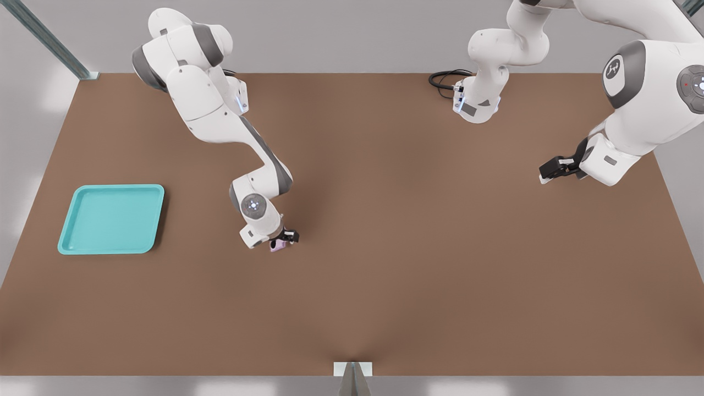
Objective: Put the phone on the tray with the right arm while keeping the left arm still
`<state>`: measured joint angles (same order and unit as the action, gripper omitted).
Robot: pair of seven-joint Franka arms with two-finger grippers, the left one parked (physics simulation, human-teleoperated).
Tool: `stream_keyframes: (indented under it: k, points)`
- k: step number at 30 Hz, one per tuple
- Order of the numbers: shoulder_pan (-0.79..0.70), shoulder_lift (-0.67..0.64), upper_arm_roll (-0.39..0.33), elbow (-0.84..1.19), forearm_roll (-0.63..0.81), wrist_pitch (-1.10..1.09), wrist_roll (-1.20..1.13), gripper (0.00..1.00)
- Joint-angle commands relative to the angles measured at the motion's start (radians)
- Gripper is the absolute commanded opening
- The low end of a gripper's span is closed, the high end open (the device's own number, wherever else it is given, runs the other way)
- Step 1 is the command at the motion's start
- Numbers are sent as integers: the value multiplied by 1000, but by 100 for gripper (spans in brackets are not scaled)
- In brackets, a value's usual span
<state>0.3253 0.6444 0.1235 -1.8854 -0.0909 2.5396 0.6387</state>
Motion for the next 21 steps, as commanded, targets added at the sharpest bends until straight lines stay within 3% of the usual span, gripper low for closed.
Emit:
stream_keyframes:
  k: [1, 4, 6, 10, 15, 19, 21]
  points:
    - [0, -3, 2, 0, -9, 2, 49, 100]
    - [0, -5, 2, 0, -9, 2, 49, 100]
    - [-2, -5, 2, 0, -9, 4, 49, 78]
    - [-2, -9, 2, -4, -9, 1, 50, 74]
    - [-12, -28, 2, -4, -9, -16, 49, 42]
    - [-14, -42, 2, -3, -9, -27, 49, 27]
    - [-29, -72, 2, -1, -9, -65, 47, 25]
